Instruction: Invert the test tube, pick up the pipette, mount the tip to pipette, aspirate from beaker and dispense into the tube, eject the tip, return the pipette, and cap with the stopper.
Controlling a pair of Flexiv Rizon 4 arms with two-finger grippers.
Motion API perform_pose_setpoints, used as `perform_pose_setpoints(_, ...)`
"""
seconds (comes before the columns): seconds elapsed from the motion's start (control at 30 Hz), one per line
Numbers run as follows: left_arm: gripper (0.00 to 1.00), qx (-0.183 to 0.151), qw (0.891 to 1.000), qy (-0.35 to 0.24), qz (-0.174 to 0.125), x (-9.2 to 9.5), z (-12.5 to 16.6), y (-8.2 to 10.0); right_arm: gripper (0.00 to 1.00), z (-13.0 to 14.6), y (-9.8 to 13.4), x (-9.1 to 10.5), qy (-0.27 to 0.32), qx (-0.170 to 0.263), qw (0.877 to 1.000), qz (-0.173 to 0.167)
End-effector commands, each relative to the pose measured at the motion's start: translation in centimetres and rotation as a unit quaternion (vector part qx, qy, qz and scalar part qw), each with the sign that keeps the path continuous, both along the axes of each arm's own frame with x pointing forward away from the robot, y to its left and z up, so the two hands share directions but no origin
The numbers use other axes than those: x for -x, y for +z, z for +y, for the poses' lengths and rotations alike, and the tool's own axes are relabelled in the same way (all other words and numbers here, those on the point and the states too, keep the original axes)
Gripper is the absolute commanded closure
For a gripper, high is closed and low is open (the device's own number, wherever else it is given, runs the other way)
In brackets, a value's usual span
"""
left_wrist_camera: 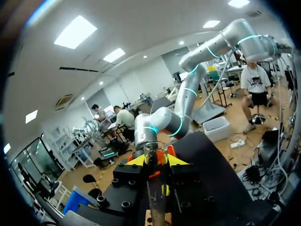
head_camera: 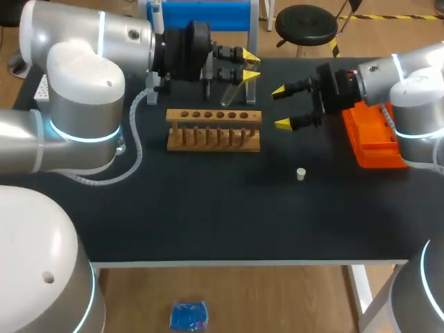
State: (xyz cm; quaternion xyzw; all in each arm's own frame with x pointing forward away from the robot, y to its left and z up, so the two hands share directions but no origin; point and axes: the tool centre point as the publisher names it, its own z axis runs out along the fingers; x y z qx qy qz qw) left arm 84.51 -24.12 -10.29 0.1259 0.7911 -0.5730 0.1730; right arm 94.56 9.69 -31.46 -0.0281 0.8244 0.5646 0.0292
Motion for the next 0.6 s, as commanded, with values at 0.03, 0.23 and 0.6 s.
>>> perform_pose_setpoints(0.03,1.0,-0.009,0.999,0.021,0.026,-0.4,-0.3,0.2,0.0,-0.1,0.0,0.0,0.001,0.0,1.0,0.0)
perform_pose_setpoints(0.23,1.0,0.015,0.997,0.042,0.055,-1.3,0.2,-0.3,0.0,-0.1,0.0,0.0,0.001,0.0,1.0,0.0)
perform_pose_setpoints(0.6,1.0,0.066,0.987,0.083,0.121,-3.3,1.8,-2.0,0.0,-0.1,0.0,0.0,0.001,0.0,1.0,0.0)
